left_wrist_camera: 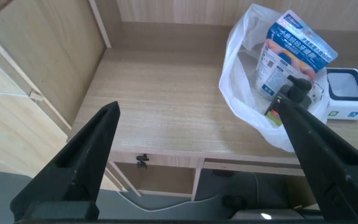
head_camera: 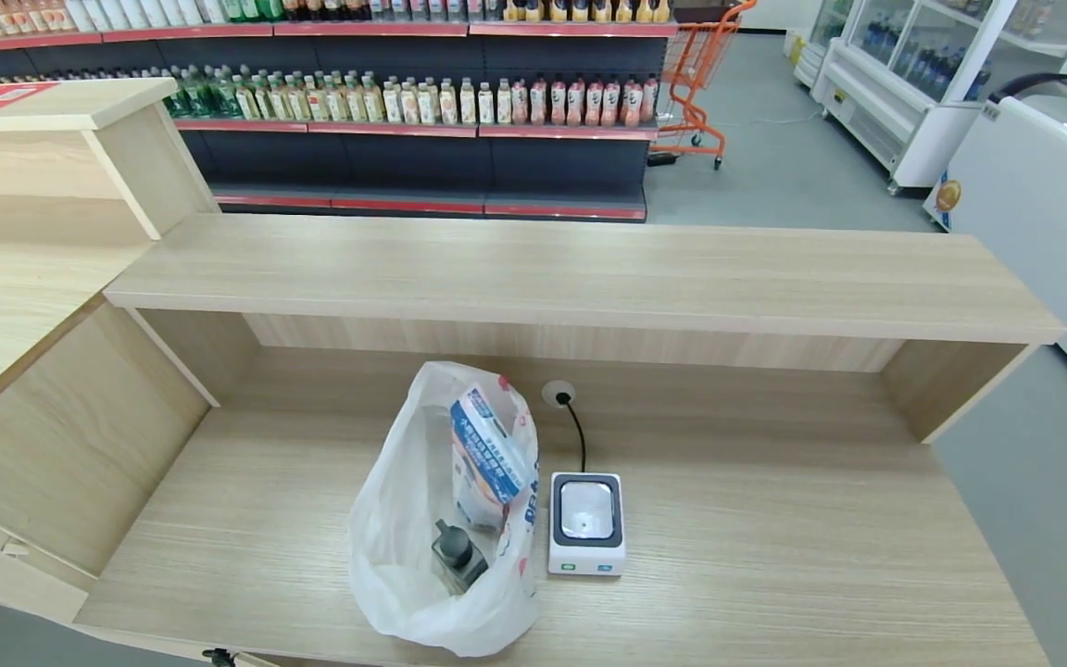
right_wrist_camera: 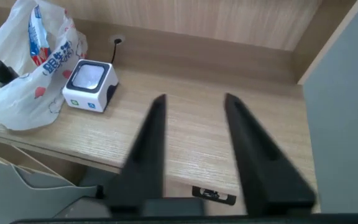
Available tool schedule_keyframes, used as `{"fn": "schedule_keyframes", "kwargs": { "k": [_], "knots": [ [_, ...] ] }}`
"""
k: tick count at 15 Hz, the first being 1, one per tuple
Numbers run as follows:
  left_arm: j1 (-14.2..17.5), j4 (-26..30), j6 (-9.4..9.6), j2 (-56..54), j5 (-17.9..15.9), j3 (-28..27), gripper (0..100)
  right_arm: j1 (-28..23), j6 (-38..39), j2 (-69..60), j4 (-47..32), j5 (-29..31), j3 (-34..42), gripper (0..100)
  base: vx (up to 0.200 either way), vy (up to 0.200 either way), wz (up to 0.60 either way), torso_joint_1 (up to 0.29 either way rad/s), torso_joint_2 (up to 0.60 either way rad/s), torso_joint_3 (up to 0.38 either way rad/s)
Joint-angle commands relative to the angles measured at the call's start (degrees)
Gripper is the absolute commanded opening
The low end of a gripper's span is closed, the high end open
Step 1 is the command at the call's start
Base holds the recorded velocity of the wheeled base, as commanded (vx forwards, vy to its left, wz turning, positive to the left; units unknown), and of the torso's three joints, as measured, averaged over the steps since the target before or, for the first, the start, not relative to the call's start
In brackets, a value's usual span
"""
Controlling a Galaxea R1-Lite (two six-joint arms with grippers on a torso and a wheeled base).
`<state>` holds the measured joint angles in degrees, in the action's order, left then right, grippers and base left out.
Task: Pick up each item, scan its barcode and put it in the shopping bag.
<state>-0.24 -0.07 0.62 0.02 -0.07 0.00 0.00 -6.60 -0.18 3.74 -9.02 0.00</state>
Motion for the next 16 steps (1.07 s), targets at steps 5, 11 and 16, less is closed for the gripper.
{"fn": "schedule_keyframes", "kwargs": {
  "k": [5,11,16],
  "knots": [
    [0.07,-0.01,-0.01,-0.02,-0.01,0.0,100,0.09,2.64,0.18,0.04,-0.03,0.0,0,0.0,0.0,0.0,0.0,0.0,0.0],
    [0.07,-0.01,-0.01,-0.02,-0.01,0.0,100,0.09,3.69,0.18,0.04,-0.03,0.0,0,0.0,0.0,0.0,0.0,0.0,0.0],
    [0.07,-0.01,-0.01,-0.02,-0.01,0.0,100,0.09,3.61,0.18,-0.05,0.14,0.0,0,0.0,0.0,0.0,0.0,0.0,0.0]
  ]
}}
